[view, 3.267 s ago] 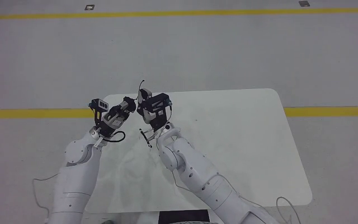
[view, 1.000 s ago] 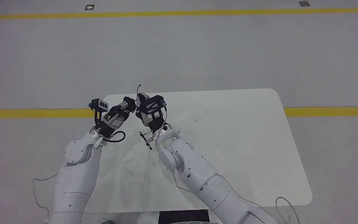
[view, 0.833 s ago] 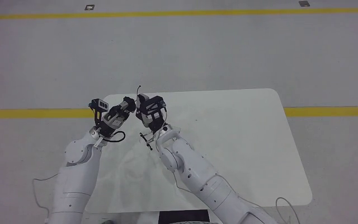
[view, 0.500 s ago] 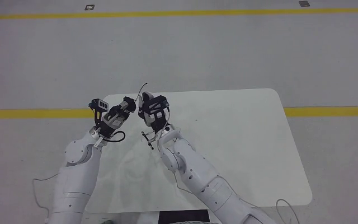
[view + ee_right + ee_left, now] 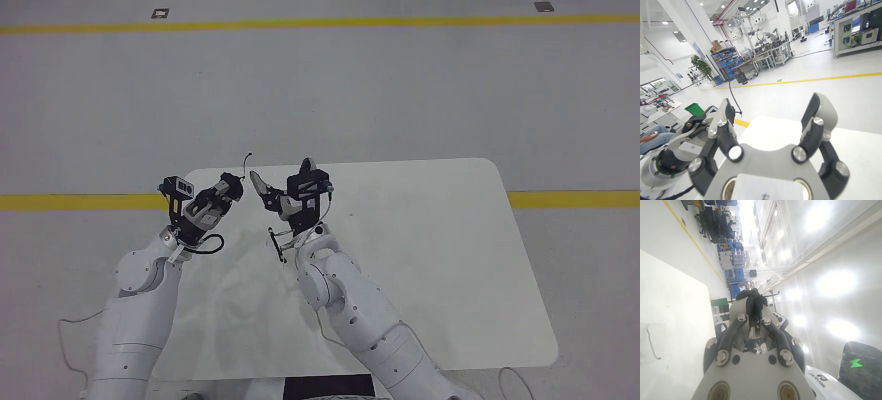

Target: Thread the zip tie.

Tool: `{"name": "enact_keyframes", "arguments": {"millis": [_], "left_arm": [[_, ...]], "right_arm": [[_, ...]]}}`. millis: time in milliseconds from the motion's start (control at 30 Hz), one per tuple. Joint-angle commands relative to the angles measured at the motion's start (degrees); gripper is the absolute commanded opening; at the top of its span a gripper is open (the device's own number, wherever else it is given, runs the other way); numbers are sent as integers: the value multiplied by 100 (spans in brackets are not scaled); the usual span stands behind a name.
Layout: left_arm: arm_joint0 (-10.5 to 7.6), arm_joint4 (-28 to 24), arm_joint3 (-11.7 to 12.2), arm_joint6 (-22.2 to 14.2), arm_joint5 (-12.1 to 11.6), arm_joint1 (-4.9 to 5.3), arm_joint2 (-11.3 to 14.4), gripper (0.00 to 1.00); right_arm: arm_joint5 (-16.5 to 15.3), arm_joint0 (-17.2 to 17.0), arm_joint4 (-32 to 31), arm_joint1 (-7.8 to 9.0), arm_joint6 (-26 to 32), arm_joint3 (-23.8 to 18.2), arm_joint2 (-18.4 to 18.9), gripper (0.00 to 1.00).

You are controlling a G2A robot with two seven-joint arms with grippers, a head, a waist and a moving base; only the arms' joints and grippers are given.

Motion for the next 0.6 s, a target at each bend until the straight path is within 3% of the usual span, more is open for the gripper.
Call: {"name": "enact_keyframes", "arguments": {"millis": [0, 133, 233, 367, 567], "left_arm": [[0, 0, 0, 0, 0, 0, 0, 0], [2, -6, -1, 27, 17, -1, 6, 0], [13, -243, -56, 158, 267, -5, 71, 0], [37, -1020, -106, 31, 897, 4, 26, 0], [35, -1878, -120, -249, 1850, 44, -83, 0]], "right_arm": [[-2, 2, -6, 0, 3, 2, -2, 100], [-2, 2, -6, 0, 3, 2, -2, 100], [-2, 2, -6, 0, 3, 2, -2, 100], [162, 6, -1193, 98, -207, 123, -24, 100], [277, 15, -1692, 146, -428, 210, 12, 100]]}}
